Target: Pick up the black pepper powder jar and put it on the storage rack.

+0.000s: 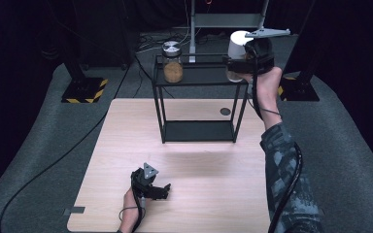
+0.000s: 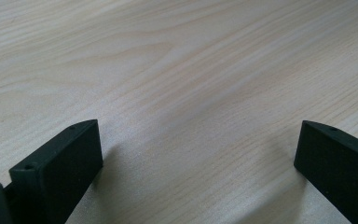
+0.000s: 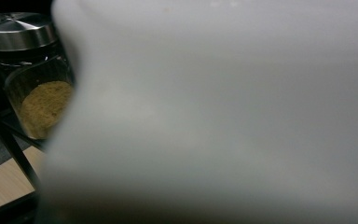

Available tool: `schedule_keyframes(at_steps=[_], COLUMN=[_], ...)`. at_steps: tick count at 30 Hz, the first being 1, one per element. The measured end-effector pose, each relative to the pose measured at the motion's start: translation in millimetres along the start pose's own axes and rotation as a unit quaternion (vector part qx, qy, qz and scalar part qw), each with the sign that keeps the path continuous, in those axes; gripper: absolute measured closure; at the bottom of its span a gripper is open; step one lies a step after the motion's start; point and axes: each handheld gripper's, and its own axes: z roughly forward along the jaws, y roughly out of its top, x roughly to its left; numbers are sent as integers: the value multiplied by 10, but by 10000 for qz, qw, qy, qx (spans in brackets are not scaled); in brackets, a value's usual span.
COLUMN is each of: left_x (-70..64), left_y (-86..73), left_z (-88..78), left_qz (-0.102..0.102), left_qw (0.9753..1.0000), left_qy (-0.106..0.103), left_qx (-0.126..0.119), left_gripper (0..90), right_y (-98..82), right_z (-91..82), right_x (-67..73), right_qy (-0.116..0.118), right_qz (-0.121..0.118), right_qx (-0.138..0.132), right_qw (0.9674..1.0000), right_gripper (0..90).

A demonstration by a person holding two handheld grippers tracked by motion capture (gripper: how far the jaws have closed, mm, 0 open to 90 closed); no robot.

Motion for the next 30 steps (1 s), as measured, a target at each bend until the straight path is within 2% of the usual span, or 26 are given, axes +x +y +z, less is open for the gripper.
schedule_keyframes(at_steps=[11,17,21,30], left_x=[2,2,4,0], left_y=[1,0,3,2], left_z=[0,0,-1,-2], left_qz=[4,6,20,15], left_qw=[10000,10000,10000,10000], left_qy=[-7,-11,-13,-8], left_qx=[3,2,10,11], left_gripper=[4,4,4,4], right_y=[97,127,49,15], right_z=[209,334,346,370], right_x=[-22,-18,-47,-34], right_qy=[-28,-172,-169,-271], right_qz=[132,205,353,365], right_qx=[301,499,362,313], right_qw=[9995,9984,9986,9985], right_gripper=[300,299,299,299])
